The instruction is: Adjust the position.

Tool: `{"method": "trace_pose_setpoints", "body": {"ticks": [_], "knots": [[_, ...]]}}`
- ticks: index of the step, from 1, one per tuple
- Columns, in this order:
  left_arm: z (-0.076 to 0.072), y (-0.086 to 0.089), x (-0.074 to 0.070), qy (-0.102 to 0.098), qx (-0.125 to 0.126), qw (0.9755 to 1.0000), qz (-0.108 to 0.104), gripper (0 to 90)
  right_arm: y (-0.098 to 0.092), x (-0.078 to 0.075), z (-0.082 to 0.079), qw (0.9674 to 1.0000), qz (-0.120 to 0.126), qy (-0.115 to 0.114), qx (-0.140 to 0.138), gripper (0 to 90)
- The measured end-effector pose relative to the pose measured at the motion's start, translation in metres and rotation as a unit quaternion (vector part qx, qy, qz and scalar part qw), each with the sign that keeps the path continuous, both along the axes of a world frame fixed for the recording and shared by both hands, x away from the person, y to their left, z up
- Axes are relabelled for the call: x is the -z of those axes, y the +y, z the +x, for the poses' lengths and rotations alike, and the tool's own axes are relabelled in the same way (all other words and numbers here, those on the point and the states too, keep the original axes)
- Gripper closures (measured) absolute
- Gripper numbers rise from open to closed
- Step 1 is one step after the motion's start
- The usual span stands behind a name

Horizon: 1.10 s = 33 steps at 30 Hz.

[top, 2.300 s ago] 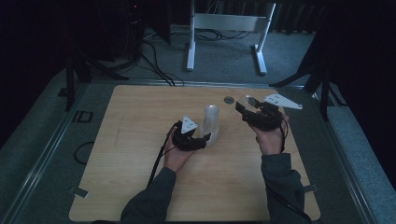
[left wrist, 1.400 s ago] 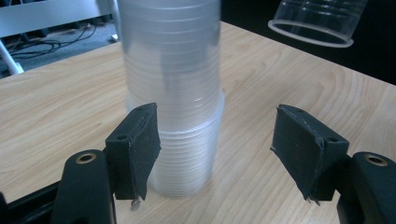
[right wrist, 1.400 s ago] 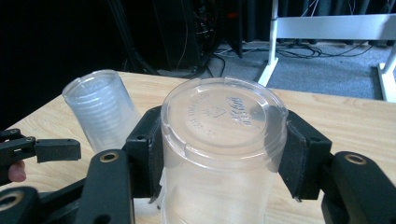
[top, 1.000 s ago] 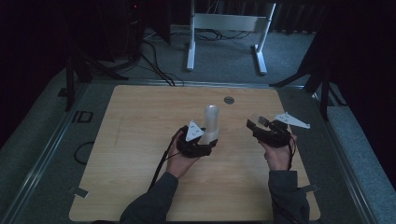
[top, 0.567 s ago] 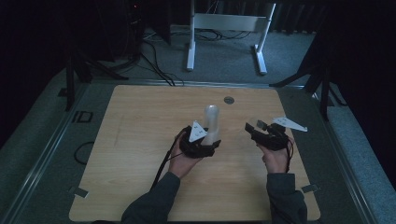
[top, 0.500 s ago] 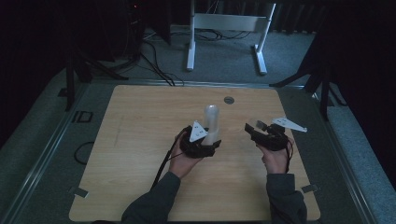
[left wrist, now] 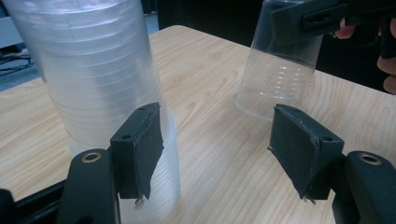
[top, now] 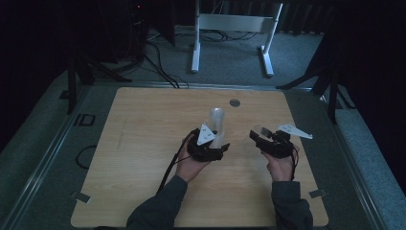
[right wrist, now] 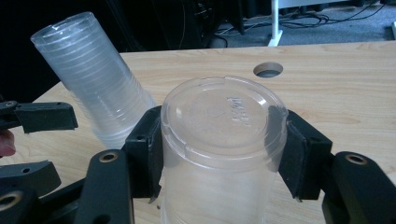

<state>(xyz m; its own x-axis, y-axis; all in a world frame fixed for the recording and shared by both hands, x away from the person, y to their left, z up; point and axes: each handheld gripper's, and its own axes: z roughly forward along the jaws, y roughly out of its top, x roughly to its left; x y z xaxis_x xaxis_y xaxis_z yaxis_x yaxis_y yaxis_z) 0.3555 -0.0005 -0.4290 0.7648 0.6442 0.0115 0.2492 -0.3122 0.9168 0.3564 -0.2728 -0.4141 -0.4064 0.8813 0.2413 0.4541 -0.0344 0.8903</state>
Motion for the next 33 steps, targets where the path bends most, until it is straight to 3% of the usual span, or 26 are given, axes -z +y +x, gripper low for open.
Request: {"method": "trace_pose_setpoints", "body": {"ticks": [26, 33], "knots": [[0.004, -0.023, 0.004, -0.001, 0.009, 1.0000, 0.003, 32.9, 0.002, 0.015, -0.005, 0.9997, 0.017, 0.018, -0.003, 40.7], [0.004, -0.032, 0.007, -0.001, 0.022, 0.9998, 0.003, 31.5, 0.002, 0.018, -0.005, 0.9994, 0.029, 0.020, -0.005, 40.8]]}}
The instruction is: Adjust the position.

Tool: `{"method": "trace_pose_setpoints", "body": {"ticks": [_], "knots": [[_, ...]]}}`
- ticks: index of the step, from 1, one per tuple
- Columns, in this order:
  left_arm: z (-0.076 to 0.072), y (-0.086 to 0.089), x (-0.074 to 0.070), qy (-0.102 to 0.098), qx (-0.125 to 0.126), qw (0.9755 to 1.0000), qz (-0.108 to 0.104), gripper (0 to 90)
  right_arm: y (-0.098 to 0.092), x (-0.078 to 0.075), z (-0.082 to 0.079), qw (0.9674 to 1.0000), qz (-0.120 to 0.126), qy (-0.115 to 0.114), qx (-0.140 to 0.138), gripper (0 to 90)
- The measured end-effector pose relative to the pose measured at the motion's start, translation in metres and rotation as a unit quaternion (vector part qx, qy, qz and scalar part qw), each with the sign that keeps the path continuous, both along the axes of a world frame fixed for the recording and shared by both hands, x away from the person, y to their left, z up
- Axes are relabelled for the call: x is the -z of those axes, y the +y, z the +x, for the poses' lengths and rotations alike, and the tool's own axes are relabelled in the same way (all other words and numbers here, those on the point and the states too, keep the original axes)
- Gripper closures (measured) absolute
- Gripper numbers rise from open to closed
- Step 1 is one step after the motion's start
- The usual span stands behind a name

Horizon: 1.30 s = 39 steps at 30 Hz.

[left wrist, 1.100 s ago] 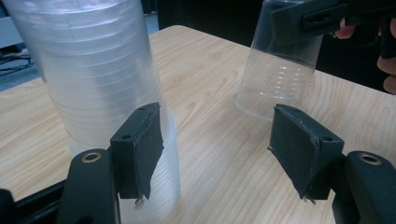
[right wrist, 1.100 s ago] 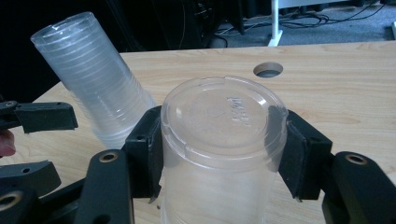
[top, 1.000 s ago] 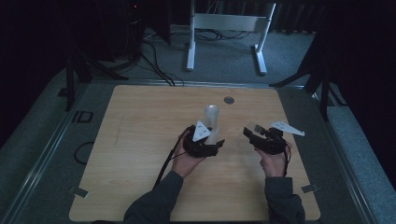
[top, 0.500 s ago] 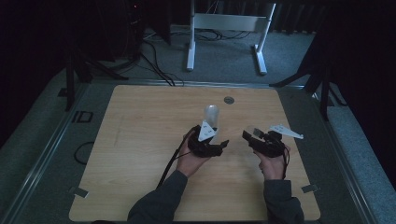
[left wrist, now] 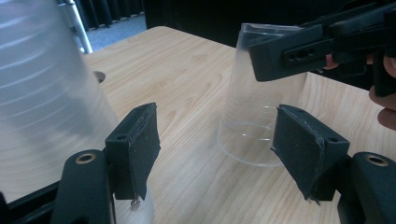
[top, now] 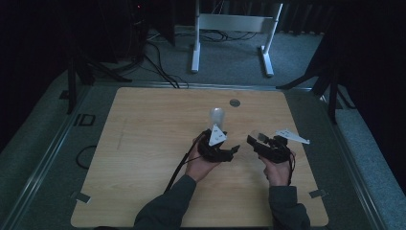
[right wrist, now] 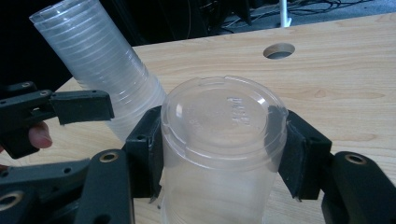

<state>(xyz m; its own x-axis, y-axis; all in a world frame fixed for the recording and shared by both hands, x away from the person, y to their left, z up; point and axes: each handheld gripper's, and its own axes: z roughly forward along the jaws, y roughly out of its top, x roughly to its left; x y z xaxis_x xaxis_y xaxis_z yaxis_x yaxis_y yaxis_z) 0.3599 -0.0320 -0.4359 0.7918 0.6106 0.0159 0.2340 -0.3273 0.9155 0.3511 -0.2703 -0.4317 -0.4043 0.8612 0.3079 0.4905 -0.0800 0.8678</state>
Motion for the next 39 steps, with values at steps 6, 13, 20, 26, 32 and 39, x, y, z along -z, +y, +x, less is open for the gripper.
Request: {"method": "trace_pose_setpoints", "body": {"ticks": [6, 13, 20, 26, 32, 39], "knots": [[0.001, -0.005, 0.002, 0.002, 0.000, 1.0000, 0.002, 29.6, 0.000, 0.001, -0.001, 0.9999, 0.012, 0.003, -0.002, 40.8], [0.001, -0.008, 0.003, 0.004, 0.003, 1.0000, 0.001, 29.6, 0.002, 0.001, -0.002, 0.9998, 0.019, 0.001, -0.006, 40.9], [0.001, -0.013, 0.005, 0.005, 0.012, 0.9999, -0.001, 28.8, 0.002, 0.001, -0.002, 0.9995, 0.031, 0.005, -0.007, 40.9], [0.002, -0.015, 0.008, 0.010, 0.014, 0.9998, -0.003, 27.7, 0.001, 0.001, -0.002, 0.9992, 0.038, 0.007, -0.009, 40.9], [0.002, -0.018, 0.010, 0.010, 0.009, 0.9999, -0.002, 25.0, 0.001, 0.002, -0.002, 0.9990, 0.042, 0.008, -0.011, 41.0], [0.001, -0.021, 0.012, 0.008, 0.016, 0.9998, -0.002, 22.4, 0.001, 0.002, -0.003, 0.9984, 0.054, 0.010, -0.013, 40.9]]}}
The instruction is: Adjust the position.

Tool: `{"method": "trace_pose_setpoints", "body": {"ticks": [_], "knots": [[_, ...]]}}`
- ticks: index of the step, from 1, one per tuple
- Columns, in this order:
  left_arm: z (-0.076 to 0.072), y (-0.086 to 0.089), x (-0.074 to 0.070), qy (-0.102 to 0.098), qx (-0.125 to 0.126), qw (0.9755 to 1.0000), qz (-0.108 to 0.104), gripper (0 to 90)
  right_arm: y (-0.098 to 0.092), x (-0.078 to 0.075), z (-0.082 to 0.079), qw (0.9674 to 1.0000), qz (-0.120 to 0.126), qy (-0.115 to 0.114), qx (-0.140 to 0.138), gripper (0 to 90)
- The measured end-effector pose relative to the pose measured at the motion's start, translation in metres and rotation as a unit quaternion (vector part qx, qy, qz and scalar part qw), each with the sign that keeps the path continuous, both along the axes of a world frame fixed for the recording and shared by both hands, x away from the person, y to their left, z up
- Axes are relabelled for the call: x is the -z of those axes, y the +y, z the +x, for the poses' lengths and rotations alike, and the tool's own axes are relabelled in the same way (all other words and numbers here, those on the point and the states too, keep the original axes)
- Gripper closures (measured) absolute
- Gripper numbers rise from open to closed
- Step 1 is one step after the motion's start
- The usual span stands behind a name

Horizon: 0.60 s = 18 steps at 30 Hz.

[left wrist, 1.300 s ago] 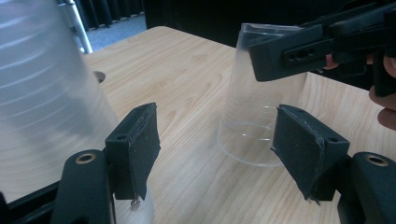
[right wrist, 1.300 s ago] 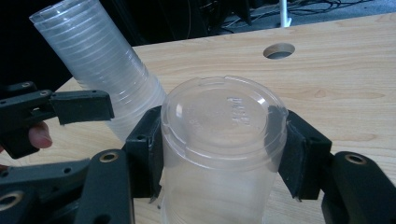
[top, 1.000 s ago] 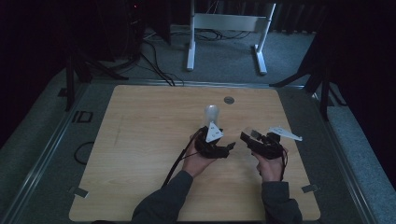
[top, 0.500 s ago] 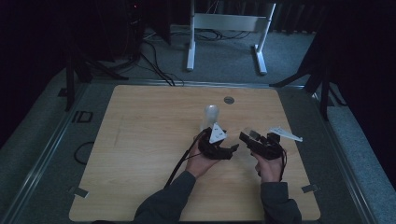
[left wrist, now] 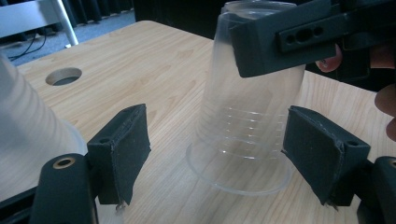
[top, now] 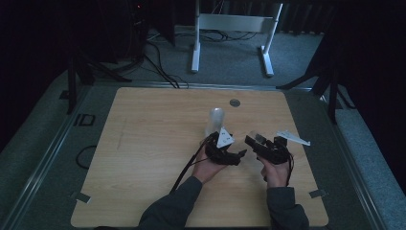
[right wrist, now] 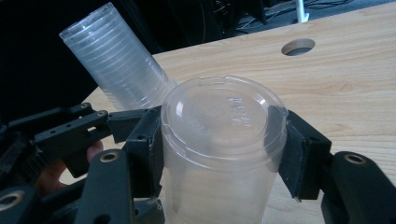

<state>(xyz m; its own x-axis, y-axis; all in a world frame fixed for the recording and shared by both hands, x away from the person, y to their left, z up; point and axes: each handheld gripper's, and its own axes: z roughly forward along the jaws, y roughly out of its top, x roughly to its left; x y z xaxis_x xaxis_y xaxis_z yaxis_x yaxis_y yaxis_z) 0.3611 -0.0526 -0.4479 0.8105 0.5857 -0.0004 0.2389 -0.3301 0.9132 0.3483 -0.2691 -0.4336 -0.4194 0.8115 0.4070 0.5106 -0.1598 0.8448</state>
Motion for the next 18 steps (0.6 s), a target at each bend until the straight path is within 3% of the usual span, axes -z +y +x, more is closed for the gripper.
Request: {"method": "trace_pose_setpoints", "body": {"ticks": [18], "knots": [[-0.0032, -0.0102, 0.0062, -0.005, 0.021, 0.9998, -0.005, 19.4, -0.0036, 0.0014, -0.0002, 0.9992, 0.039, 0.012, -0.005, 41.0]]}}
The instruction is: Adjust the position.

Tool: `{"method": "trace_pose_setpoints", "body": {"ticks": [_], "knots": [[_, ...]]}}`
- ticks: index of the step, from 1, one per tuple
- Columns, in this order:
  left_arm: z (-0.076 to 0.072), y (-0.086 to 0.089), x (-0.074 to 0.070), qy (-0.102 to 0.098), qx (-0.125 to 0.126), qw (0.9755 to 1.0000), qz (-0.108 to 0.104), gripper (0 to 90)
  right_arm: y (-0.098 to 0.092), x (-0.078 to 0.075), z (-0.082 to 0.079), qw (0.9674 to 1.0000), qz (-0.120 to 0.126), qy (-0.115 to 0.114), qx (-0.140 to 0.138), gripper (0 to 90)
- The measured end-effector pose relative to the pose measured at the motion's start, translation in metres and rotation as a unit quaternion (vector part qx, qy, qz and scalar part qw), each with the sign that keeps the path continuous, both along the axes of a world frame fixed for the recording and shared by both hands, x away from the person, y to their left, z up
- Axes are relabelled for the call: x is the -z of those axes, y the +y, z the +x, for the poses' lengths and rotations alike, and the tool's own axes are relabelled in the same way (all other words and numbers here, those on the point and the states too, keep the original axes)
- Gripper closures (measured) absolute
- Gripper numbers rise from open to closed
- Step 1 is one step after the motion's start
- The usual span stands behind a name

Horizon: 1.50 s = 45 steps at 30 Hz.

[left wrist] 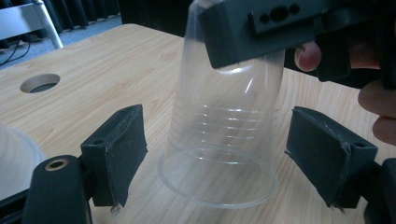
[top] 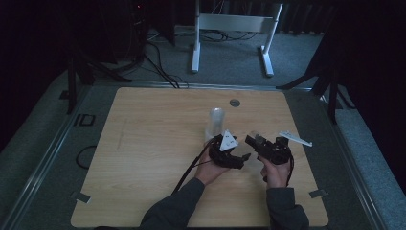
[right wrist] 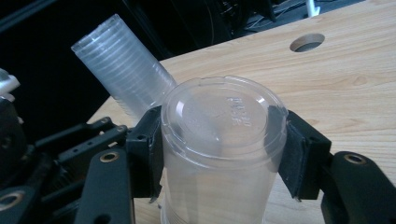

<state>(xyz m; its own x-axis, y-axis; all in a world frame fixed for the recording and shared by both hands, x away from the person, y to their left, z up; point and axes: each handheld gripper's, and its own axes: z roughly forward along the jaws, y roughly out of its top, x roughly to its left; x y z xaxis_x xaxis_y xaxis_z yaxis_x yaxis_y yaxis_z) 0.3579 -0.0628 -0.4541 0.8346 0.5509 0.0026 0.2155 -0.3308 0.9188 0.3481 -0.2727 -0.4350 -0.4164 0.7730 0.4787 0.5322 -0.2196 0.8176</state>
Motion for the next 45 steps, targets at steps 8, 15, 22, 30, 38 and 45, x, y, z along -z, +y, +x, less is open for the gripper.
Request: {"method": "trace_pose_setpoints", "body": {"ticks": [8, 15, 22, 30, 38, 45], "knots": [[0.000, -0.004, 0.003, 0.002, 0.001, 1.0000, -0.002, 18.4, -0.003, 0.001, 0.000, 0.9998, 0.021, 0.007, -0.004, 41.1], [0.001, -0.006, 0.006, 0.005, 0.004, 1.0000, -0.002, 18.4, -0.003, 0.001, 0.000, 0.9993, 0.036, 0.008, -0.009, 41.2], [0.002, -0.008, 0.008, 0.007, 0.005, 1.0000, 0.000, 18.7, -0.005, 0.002, 0.001, 0.9984, 0.053, 0.013, -0.015, 41.3], [0.003, -0.010, 0.012, 0.014, 0.004, 0.9999, 0.001, 20.1, -0.007, 0.003, 0.002, 0.9976, 0.064, 0.017, -0.017, 41.4], [0.004, -0.011, 0.013, 0.012, 0.000, 0.9999, 0.003, 20.0, -0.007, 0.003, 0.002, 0.9971, 0.071, 0.021, -0.017, 41.4], [0.004, -0.012, 0.014, 0.012, -0.003, 0.9999, 0.011, 23.2, -0.008, 0.003, 0.002, 0.9970, 0.073, 0.023, -0.017, 41.4]]}}
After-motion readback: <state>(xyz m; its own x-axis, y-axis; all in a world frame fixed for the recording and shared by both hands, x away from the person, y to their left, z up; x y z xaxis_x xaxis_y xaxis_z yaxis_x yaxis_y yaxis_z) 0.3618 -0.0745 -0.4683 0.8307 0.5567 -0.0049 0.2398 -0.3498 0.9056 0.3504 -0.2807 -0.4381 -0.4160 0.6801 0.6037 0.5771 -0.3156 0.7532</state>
